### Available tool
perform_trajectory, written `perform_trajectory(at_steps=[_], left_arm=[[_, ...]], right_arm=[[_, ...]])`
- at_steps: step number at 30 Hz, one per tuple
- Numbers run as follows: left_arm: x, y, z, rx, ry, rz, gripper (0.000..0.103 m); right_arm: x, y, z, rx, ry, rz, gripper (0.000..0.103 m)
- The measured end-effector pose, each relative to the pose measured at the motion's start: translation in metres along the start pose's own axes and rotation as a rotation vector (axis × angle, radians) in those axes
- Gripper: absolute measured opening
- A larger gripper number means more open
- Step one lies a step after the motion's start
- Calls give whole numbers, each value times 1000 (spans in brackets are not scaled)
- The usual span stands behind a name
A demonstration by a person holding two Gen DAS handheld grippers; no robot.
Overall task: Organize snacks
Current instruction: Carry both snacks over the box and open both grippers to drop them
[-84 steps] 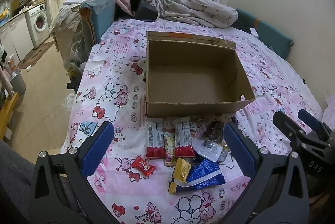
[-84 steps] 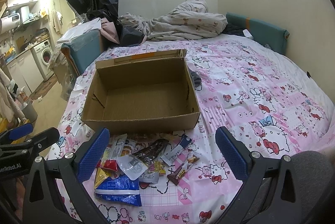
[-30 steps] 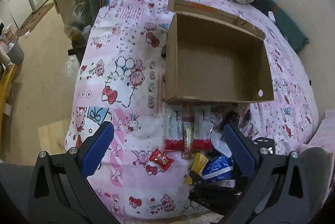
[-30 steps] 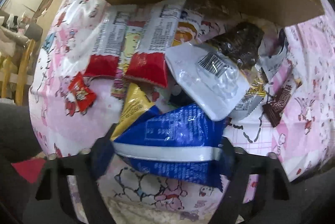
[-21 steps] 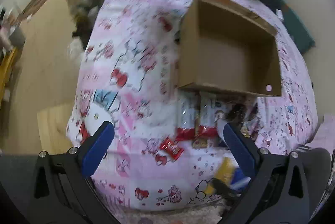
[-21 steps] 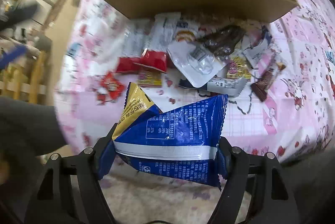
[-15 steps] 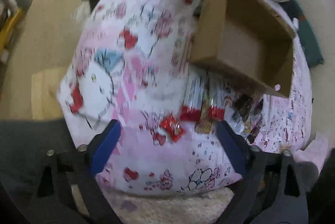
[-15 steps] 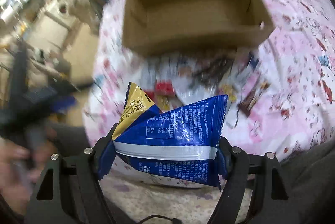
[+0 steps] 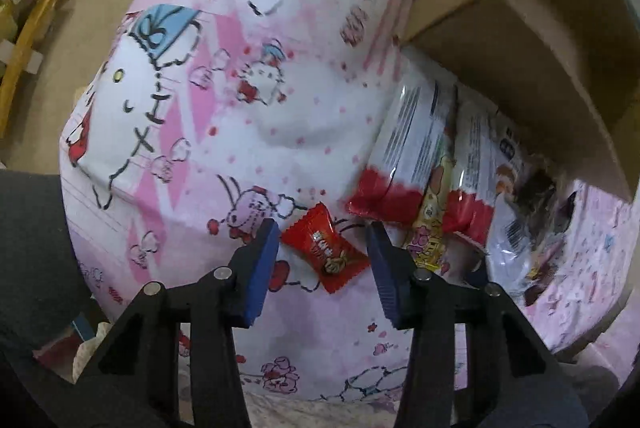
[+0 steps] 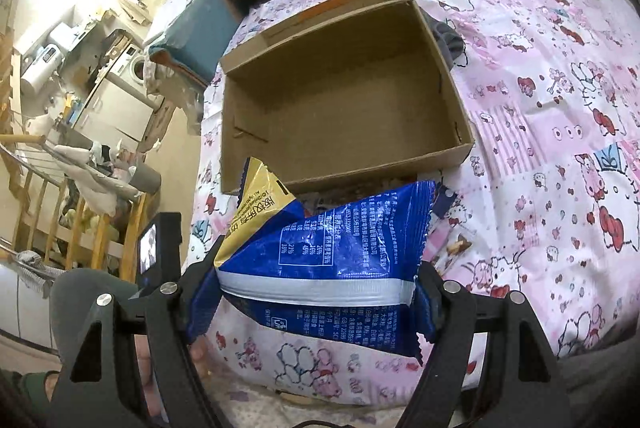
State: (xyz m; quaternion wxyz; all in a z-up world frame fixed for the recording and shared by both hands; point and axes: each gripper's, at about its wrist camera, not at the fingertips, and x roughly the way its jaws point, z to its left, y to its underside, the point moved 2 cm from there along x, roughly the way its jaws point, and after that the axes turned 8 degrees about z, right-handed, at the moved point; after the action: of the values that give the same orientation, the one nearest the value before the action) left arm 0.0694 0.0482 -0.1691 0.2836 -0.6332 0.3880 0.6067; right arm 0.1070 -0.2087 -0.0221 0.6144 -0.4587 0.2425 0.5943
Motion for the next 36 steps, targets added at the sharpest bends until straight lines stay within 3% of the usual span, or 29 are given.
perform_trajectory(at_steps=[2,4,7,9,15,19,25,29,36], left_arm=[[4,3,-4,16,-28,-16,37],[4,6,-10,39,-41,-24,19],[-3,11,-18,83,-38,-37,11],[-8,12,-28,131,-54,-61,10],[-50,14,-29,152,-13,-109,10],[-103,4,-31,195,7,-266,10],[-189,-34,-65,346,145,-466,10],[-204,-54,-108,477,247,-468,10],[-173,-71,-147,555,258,-422,10]], right_arm=[[6,-6,-8,-3,1,7,79],[10,-13,-15,0,3,11,79],[15,-22,-25,26,-10,19,79],[14,-28,-29,40,-28,9,79],[2,-40,-45,92,-76,-51,79],[-10,-52,-54,120,-100,-115,79],[-21,-82,-51,89,-102,-184,79],[-14,-103,-48,56,-79,-193,79],[23,-128,-44,-1,-32,-146,79]])
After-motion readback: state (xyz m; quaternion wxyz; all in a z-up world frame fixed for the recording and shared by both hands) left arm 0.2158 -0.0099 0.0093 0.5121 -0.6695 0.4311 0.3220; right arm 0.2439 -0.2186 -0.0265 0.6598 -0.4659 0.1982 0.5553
